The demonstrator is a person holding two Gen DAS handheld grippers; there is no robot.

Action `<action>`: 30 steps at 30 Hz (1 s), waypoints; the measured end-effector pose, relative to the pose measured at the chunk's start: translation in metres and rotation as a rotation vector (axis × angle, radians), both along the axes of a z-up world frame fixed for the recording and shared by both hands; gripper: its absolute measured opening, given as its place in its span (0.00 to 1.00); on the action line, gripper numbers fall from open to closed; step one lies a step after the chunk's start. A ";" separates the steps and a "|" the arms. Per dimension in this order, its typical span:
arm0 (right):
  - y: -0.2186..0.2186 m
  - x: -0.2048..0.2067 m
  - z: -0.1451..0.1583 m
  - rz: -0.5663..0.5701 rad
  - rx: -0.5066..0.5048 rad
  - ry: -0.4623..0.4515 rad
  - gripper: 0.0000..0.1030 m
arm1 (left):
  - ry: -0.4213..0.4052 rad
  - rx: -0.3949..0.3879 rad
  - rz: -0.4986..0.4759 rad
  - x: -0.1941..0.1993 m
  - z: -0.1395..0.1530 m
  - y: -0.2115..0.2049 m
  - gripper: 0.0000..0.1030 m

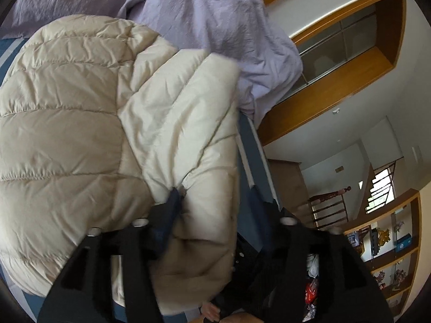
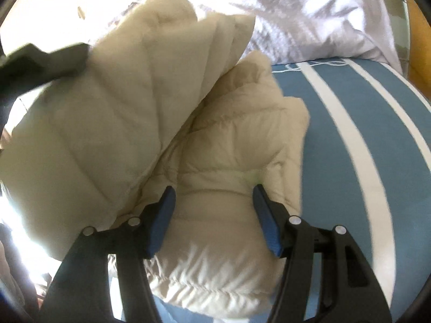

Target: Fold large clothes

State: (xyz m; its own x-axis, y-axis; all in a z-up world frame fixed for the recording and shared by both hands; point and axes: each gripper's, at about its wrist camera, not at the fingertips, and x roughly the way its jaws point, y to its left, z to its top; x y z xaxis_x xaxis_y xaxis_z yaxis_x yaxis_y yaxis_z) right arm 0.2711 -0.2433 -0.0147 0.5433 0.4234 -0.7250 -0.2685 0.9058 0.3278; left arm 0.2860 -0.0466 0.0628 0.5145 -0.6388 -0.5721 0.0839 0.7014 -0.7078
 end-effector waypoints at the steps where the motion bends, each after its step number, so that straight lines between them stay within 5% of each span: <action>1: -0.004 -0.001 0.003 -0.015 -0.004 -0.004 0.58 | -0.012 0.008 0.000 -0.003 0.004 0.002 0.60; 11: -0.064 0.010 0.033 -0.203 -0.055 -0.035 0.58 | -0.036 0.204 0.141 -0.022 0.009 0.060 0.63; 23: -0.007 0.015 0.096 -0.064 -0.054 -0.137 0.58 | -0.043 0.590 0.334 -0.017 -0.012 0.114 0.63; 30: 0.025 0.009 0.103 -0.002 -0.065 -0.139 0.58 | -0.061 0.694 0.320 -0.011 -0.023 0.104 0.64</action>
State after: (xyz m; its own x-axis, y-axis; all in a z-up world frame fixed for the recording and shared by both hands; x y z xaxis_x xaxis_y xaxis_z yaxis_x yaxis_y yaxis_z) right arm 0.2805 -0.2187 0.0878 0.6408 0.3770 -0.6687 -0.3053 0.9244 0.2286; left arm 0.2752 0.0573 0.0401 0.6573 0.0421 -0.7525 -0.1730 0.9802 -0.0963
